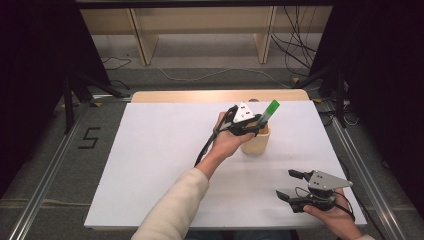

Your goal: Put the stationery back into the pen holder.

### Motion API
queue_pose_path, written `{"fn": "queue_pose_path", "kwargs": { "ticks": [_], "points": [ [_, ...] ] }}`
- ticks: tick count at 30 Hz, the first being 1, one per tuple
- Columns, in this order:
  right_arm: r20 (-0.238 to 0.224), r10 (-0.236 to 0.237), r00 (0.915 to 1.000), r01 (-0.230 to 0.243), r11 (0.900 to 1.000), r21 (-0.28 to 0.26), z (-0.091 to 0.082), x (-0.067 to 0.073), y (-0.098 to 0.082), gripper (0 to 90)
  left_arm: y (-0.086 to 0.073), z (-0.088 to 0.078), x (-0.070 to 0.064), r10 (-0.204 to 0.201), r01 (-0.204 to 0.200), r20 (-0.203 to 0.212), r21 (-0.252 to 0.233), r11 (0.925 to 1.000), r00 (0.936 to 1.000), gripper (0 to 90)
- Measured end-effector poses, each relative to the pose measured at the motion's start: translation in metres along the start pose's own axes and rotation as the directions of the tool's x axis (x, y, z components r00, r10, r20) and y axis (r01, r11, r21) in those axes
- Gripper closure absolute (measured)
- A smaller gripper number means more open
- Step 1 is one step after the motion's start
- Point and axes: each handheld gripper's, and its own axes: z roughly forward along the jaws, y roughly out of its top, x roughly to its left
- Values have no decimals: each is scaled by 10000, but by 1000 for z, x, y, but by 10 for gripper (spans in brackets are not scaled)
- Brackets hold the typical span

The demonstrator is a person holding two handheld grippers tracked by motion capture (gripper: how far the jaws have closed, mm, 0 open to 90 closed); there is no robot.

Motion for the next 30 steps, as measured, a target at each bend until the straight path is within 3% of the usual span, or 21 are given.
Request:
{"fn": "queue_pose_path", "kwargs": {
  "ticks": [30],
  "points": [
    [-26, -52, 10000, 52, 10000, 36, -1, 0, 0, 169, -9, 8, 1, -31, 34, -69, 427, 9991, 10000, 658]
  ]
}}
